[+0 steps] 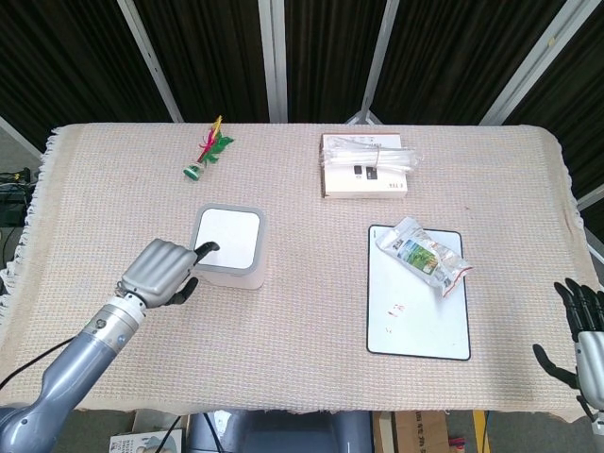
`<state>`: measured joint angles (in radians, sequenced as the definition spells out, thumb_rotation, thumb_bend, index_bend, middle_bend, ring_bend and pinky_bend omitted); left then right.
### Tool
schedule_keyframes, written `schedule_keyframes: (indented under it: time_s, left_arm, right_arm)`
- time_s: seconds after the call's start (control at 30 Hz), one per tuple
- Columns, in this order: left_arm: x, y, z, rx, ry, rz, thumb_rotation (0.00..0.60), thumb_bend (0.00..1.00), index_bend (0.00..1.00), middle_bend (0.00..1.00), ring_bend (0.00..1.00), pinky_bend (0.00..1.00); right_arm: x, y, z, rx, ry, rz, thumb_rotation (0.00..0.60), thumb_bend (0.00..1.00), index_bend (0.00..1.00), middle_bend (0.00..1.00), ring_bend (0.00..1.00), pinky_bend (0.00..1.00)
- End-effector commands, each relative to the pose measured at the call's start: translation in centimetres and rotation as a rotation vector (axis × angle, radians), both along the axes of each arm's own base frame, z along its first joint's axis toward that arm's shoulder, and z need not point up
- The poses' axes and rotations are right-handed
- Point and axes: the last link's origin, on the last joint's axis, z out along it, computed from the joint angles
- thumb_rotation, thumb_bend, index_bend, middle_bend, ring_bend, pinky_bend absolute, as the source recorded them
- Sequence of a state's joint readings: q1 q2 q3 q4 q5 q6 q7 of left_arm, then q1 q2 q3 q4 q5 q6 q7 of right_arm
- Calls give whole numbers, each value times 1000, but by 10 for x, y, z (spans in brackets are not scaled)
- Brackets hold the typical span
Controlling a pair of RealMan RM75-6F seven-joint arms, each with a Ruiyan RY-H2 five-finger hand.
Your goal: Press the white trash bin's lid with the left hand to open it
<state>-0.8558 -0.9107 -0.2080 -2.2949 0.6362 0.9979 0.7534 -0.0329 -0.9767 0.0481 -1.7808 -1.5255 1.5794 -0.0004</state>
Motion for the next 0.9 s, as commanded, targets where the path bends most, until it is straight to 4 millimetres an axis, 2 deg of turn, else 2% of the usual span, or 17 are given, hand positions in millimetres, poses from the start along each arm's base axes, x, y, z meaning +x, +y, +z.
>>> schedule_keyframes:
  time_s: [0.03, 0.43, 0.9]
  left_arm:
    - [2, 0, -7, -8, 14, 0, 600, 692, 192, 927, 774, 755]
    - [3, 1, -24, -28, 42, 13, 600, 692, 192, 926, 774, 755]
    - [-5, 2, -34, -44, 99, 34, 600, 693, 211, 926, 778, 755]
  right_arm:
    - [0, 0, 1, -5, -2, -2, 600, 269, 89, 67, 43, 19]
    - [-2, 1, 6, -27, -19, -5, 600, 269, 96, 67, 43, 19]
    - [-2, 1, 8, -52, -34, -5, 600, 268, 103, 67, 51, 19]
